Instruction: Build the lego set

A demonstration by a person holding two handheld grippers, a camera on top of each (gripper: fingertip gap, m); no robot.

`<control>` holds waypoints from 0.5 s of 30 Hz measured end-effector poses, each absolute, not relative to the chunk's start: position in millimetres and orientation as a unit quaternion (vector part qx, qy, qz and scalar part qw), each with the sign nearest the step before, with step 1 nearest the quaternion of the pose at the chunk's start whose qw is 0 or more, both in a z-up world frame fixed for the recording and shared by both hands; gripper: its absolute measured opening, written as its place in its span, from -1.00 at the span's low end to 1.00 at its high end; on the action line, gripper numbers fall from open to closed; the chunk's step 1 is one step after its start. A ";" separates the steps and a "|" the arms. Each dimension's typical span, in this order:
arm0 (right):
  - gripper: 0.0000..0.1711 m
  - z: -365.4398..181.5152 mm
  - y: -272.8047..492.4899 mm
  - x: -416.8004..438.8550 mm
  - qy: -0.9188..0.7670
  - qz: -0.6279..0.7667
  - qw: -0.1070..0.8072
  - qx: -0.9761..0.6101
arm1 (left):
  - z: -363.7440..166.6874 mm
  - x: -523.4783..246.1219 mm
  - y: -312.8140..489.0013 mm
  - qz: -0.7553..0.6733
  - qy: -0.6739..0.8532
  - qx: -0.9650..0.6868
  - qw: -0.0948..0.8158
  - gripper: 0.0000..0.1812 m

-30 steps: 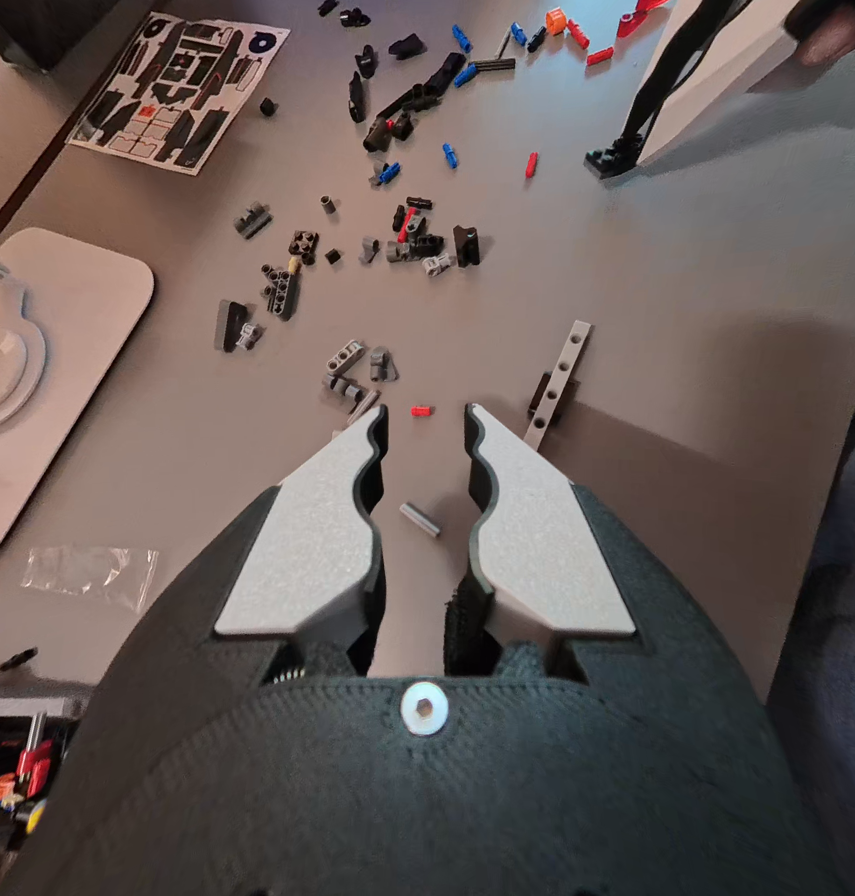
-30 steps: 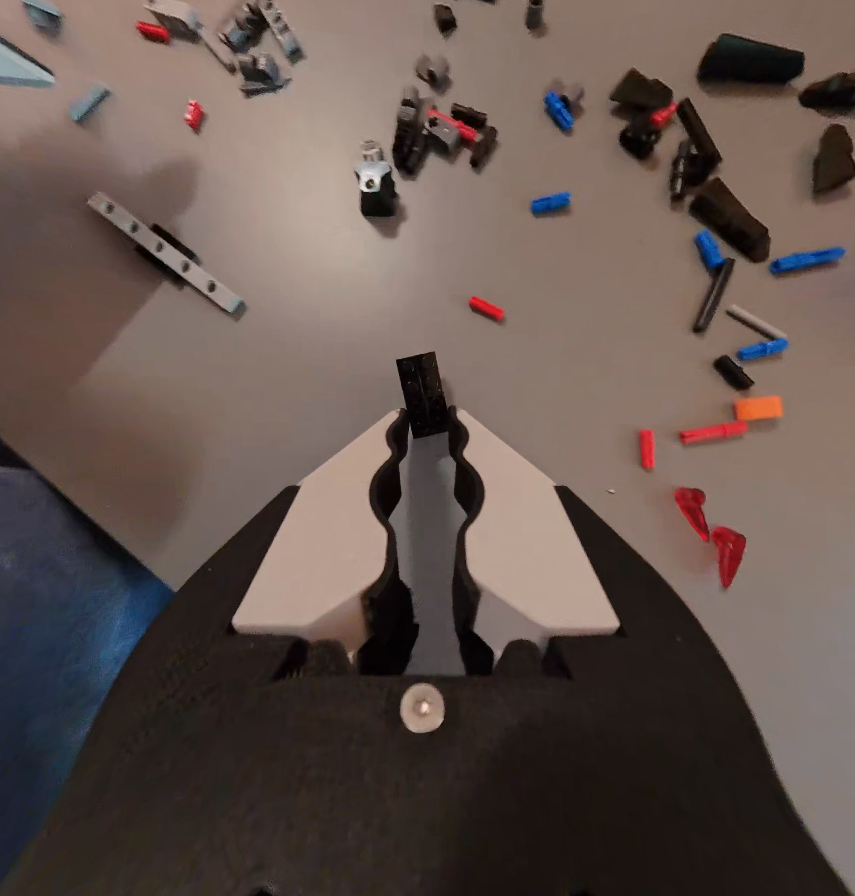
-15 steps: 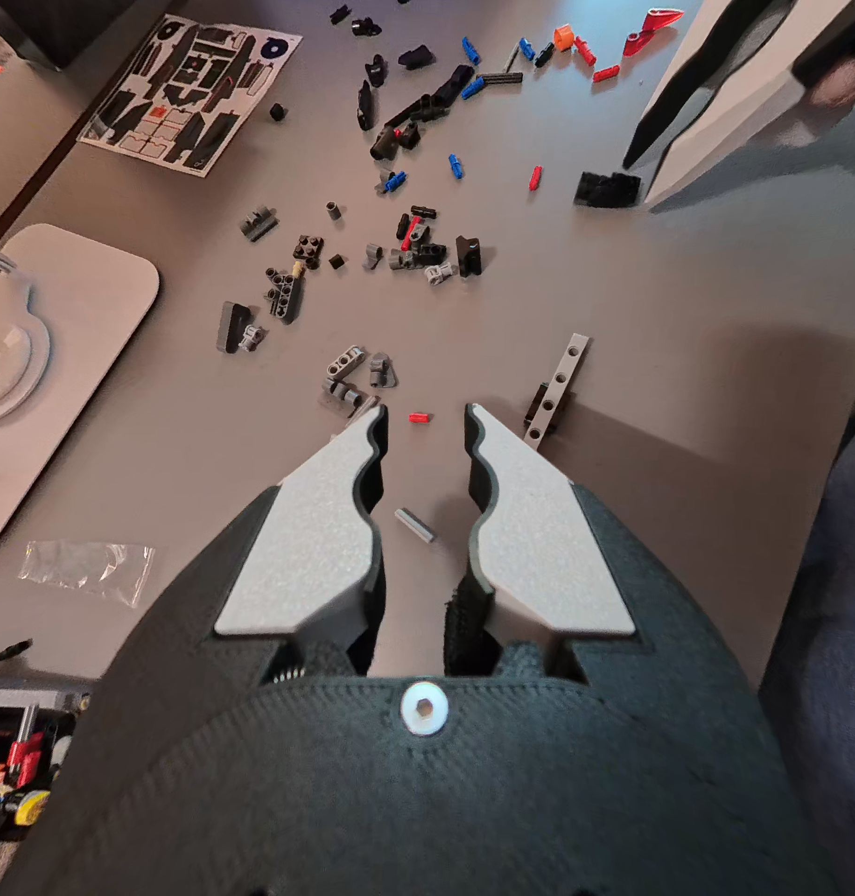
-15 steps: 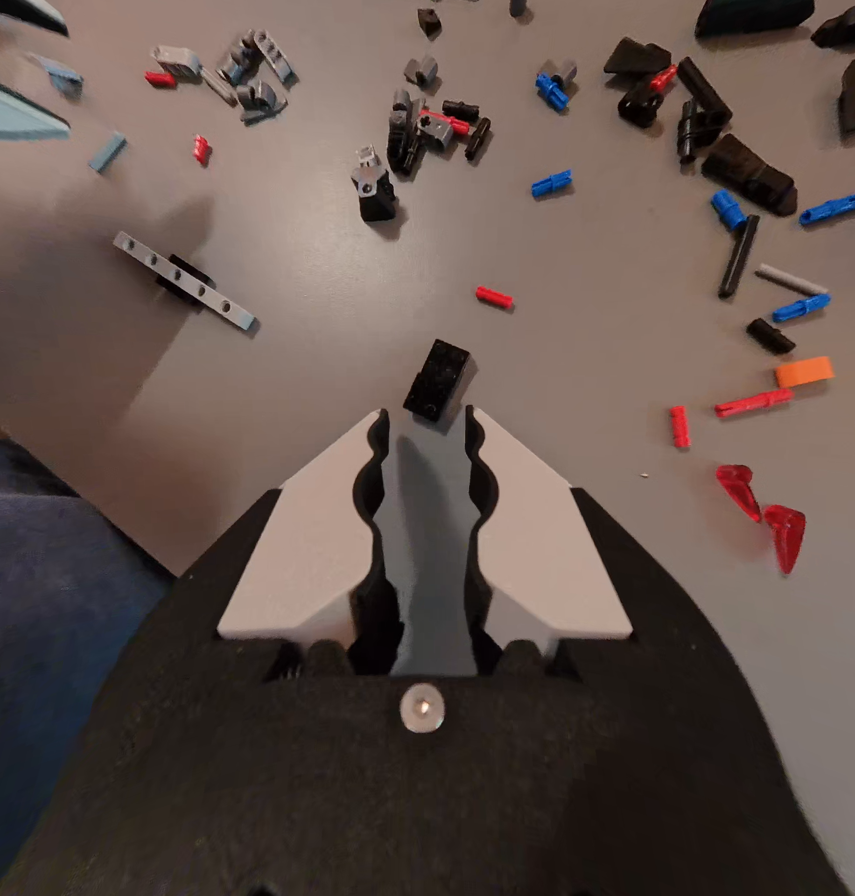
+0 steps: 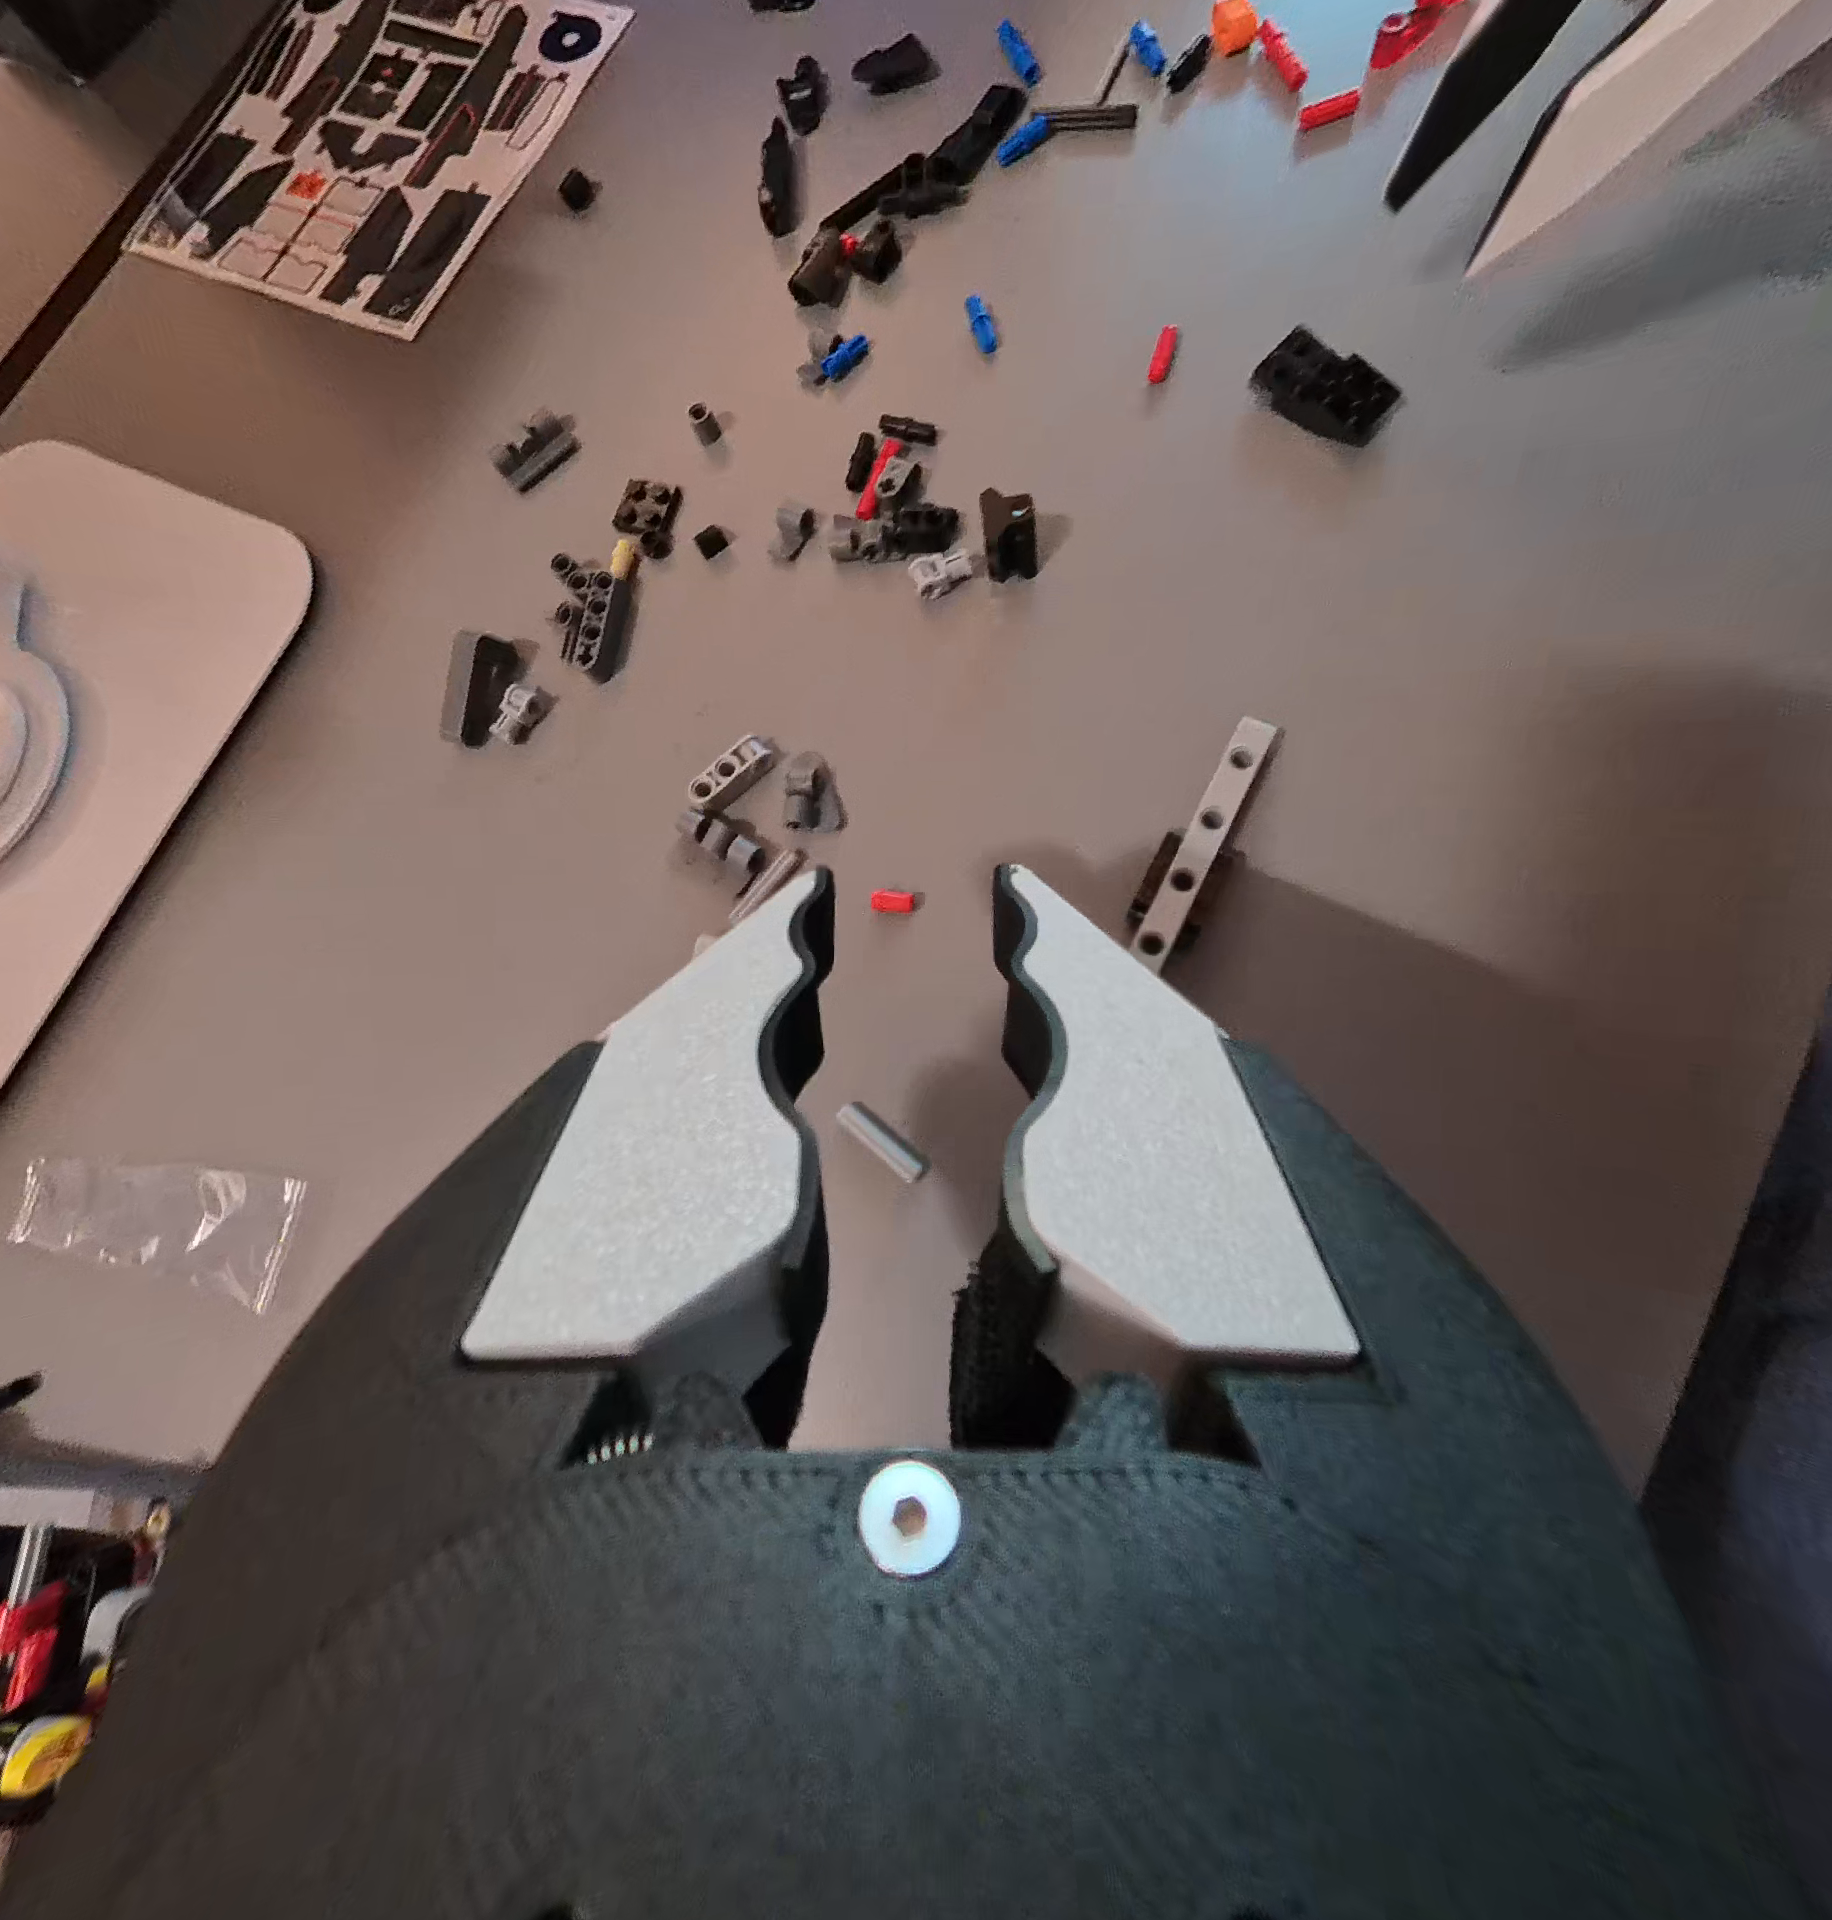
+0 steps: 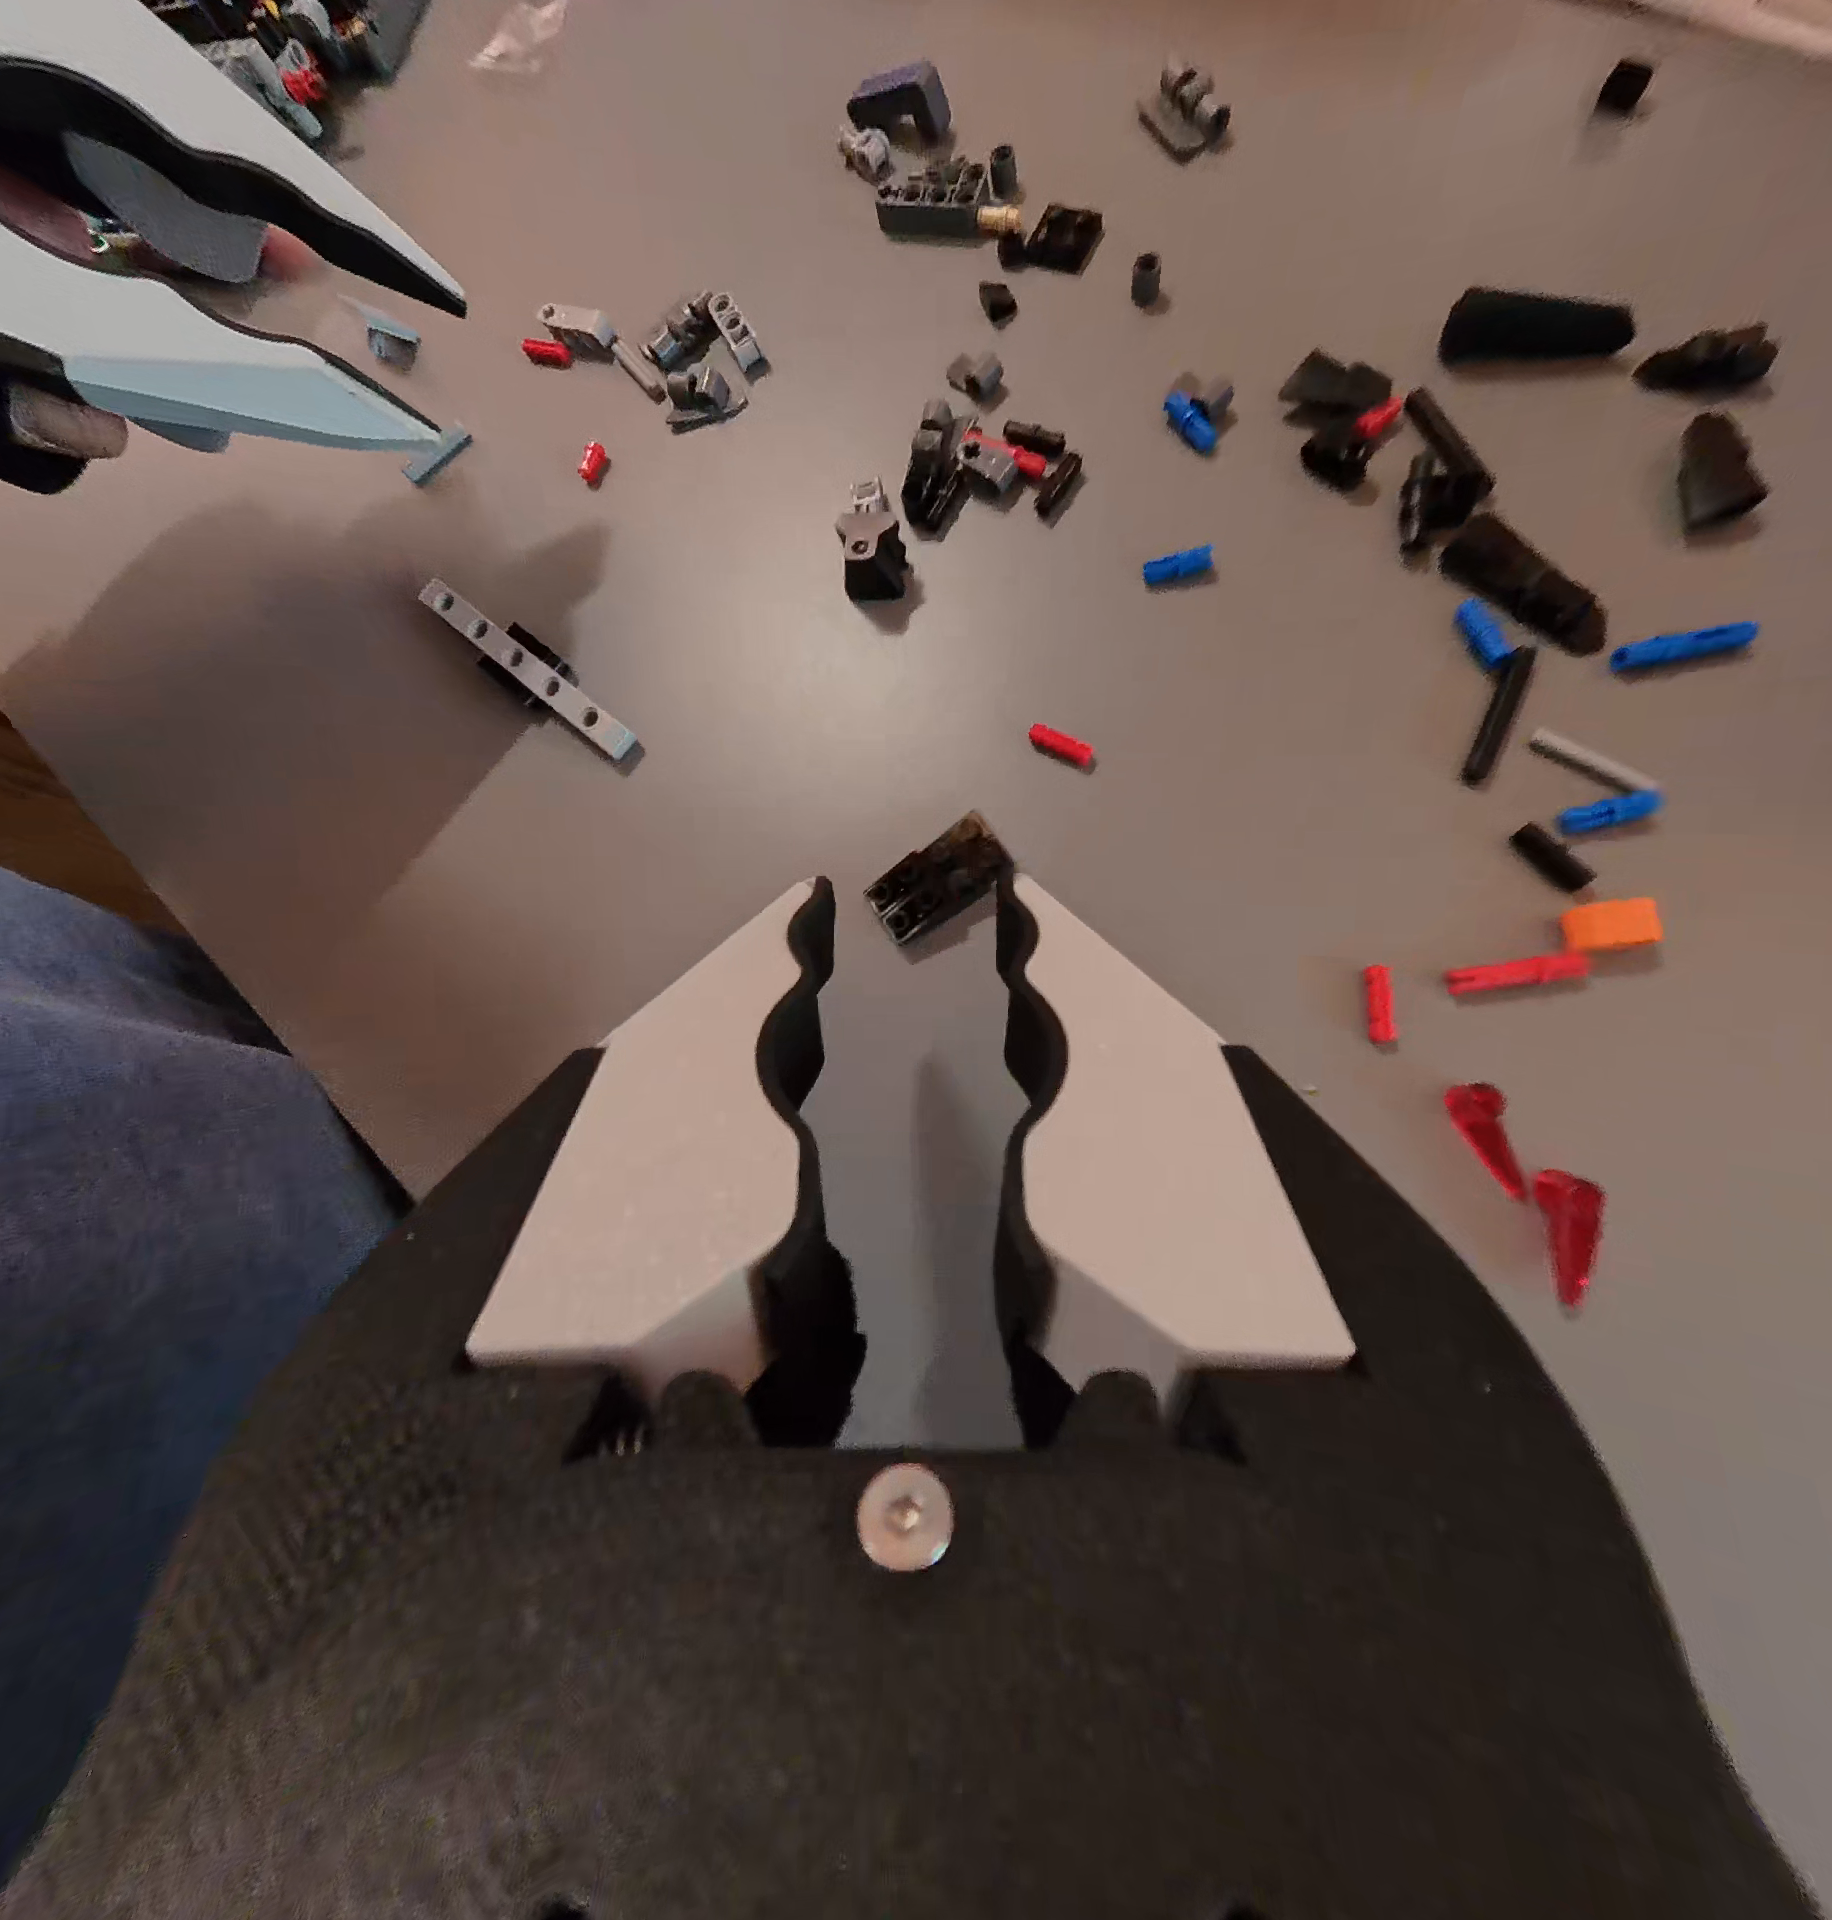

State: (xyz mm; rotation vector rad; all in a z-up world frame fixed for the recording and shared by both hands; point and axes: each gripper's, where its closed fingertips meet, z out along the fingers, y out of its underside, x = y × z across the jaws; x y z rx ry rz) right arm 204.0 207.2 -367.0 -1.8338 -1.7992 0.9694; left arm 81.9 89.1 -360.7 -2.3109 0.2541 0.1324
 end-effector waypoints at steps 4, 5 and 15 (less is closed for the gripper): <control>-0.67 -358.6 216.8 198.2 -0.648 0.347 0.209 -0.644 | -359.4 65.6 83.3 0.070 0.073 -0.914 0.392 -0.69; -0.67 -358.1 218.5 197.2 -0.648 0.347 0.210 -0.644 | -359.3 59.8 81.9 0.077 0.066 -0.915 0.389 -0.69; -0.71 -360.2 214.8 190.6 -0.658 0.352 0.208 -0.633 | -362.1 28.8 85.9 0.088 0.068 -0.926 0.360 -0.74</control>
